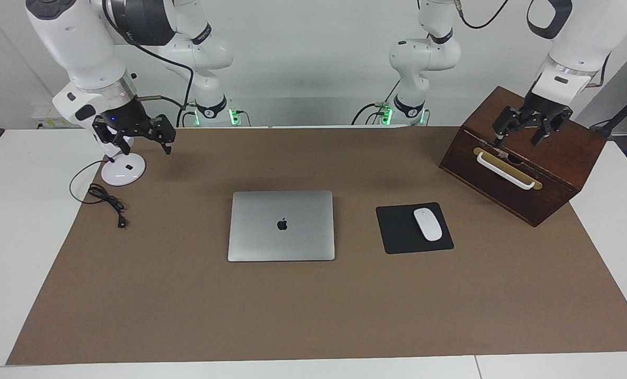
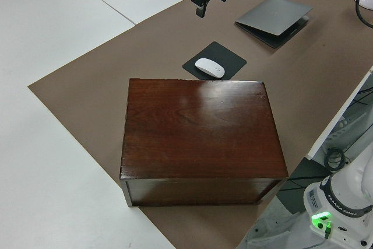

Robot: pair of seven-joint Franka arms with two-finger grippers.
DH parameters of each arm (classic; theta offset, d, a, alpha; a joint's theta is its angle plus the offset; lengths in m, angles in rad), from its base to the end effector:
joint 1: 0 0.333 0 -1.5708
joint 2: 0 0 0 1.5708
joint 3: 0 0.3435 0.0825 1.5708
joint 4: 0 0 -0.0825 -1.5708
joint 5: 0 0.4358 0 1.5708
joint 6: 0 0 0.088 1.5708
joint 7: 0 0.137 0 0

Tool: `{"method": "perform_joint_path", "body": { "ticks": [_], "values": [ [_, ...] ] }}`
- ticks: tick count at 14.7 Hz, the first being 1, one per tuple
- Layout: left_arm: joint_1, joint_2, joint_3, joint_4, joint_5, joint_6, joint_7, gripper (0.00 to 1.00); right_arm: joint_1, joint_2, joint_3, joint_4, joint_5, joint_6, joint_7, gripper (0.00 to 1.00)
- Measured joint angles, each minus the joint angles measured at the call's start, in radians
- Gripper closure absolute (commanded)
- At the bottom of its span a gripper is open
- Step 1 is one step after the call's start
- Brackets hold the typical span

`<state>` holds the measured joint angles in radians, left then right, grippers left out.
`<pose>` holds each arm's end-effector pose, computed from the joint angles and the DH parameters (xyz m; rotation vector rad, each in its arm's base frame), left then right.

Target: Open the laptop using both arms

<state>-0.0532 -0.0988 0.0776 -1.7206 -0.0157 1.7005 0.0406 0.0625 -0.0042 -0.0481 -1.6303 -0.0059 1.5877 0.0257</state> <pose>0.5861 0.0143 0.6133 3.1183 -0.0232 0.1234 0.6034 0.0078 0.5949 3.1345 -0.0174 -0.0600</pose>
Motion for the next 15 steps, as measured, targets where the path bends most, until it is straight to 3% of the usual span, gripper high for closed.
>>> {"method": "perform_joint_path", "body": {
  "ticks": [2,3,15],
  "values": [
    [0.000,0.000,0.000,0.000,0.000,0.000,0.000,0.96,0.000,0.000,0.002,0.000,0.010,0.000,0.000,0.00],
    [0.000,0.000,0.000,0.000,0.000,0.001,0.000,1.00,0.000,0.000,0.002,0.000,0.023,0.000,0.000,0.00],
    [-0.005,0.000,0.000,0.000,-0.013,0.096,0.014,1.00,0.035,-0.010,0.009,-0.024,0.043,0.003,-0.114,0.00]
  ]
}}
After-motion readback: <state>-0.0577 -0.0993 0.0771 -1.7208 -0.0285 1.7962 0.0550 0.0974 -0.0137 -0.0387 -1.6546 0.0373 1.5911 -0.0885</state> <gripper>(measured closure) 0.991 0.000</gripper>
